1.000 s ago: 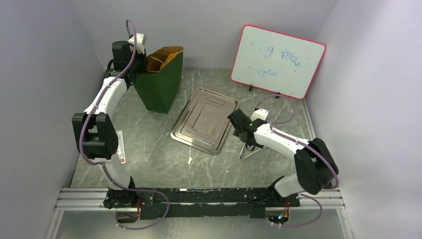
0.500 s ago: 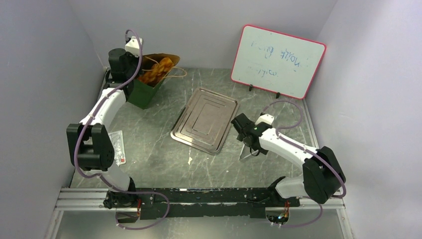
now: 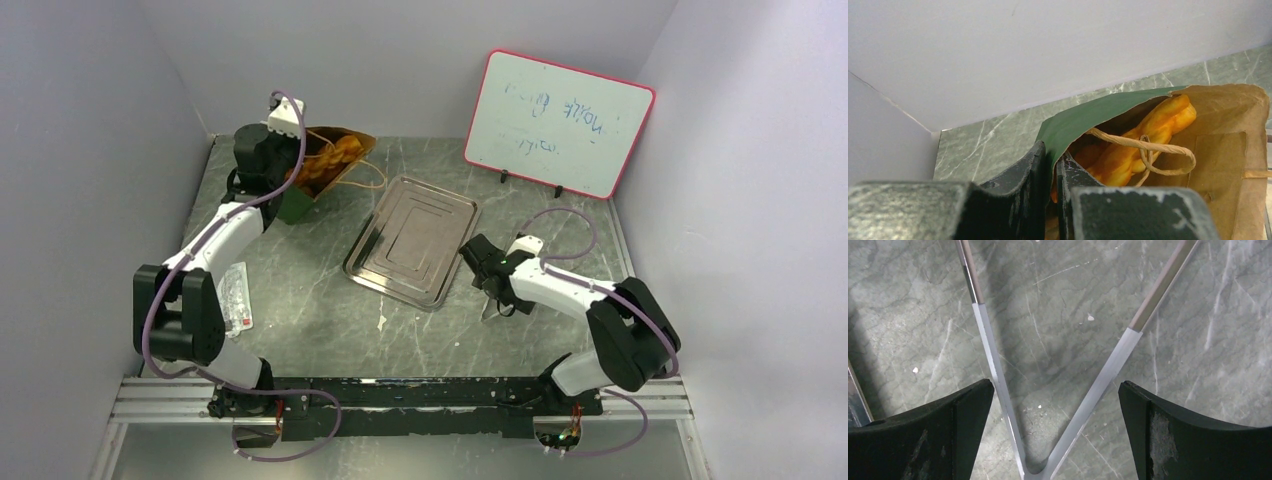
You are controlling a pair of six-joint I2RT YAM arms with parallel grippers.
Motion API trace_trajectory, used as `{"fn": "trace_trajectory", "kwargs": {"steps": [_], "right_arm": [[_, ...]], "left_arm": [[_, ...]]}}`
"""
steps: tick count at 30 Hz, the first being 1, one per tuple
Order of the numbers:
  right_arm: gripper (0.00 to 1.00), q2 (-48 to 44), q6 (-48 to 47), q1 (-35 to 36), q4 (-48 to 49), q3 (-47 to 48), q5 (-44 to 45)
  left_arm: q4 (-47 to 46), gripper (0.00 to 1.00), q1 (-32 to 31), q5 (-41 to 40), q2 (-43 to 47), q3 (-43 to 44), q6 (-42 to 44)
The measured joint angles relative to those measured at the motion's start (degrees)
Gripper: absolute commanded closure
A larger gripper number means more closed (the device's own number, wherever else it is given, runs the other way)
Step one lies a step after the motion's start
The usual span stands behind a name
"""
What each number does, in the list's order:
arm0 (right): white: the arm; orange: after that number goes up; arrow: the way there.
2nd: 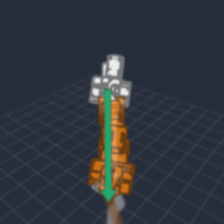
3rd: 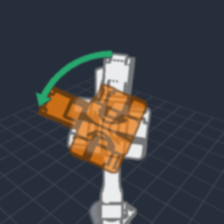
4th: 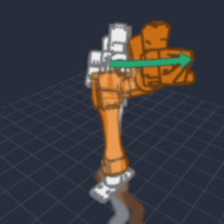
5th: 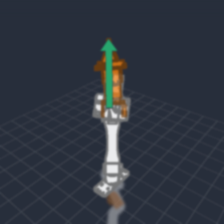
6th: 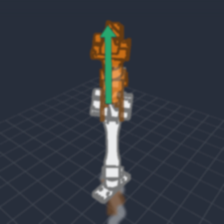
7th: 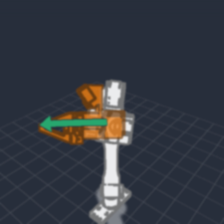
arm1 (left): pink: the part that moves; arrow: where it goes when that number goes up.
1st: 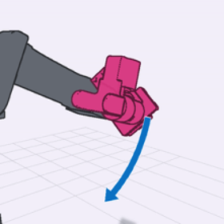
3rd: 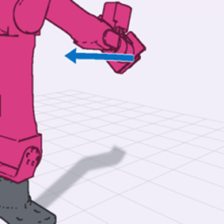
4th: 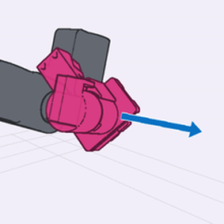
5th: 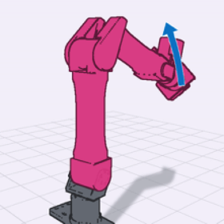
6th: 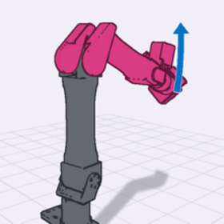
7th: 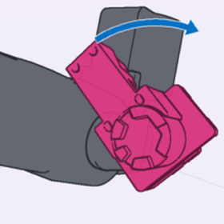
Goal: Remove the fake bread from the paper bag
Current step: Pick up the clamp at the center of the board.
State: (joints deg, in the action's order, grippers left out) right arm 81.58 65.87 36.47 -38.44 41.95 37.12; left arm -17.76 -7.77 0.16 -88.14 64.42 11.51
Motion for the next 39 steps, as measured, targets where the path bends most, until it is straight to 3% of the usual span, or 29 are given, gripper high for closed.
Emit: {"fn": "trace_trajectory", "kwargs": {"steps": [9, 13, 21, 26, 39], "right_arm": [[0.02, 2.0, 0.0, 0.0, 4.3, -2.2, 0.6], [0.18, 2.0, -0.1, 0.0, 8.2, -3.7, 2.1], [0.30, 2.0, -1.0, 0.0, 11.9, -4.8, 3.7], [0.45, 0.0, -3.0, 0.0, 12.7, -6.5, 3.3], [0.47, -17.5, -9.6, 1.6, 10.0, -10.3, 0.8]], "left_arm": [[-2.6, 0.93, -0.3, -1.0, 1.9, -3.5, -1.0], [-3.5, 0.93, -0.4, -1.2, 2.3, -4.6, -1.5], [-3.4, 0.93, -0.4, -1.2, 3.3, -6.8, -2.8], [-3.3, 0.93, -0.7, -1.2, 5.6, -8.9, -4.6], [-3.1, 0.93, -6.9, -2.0, 10.3, -13.3, -11.3]]}}
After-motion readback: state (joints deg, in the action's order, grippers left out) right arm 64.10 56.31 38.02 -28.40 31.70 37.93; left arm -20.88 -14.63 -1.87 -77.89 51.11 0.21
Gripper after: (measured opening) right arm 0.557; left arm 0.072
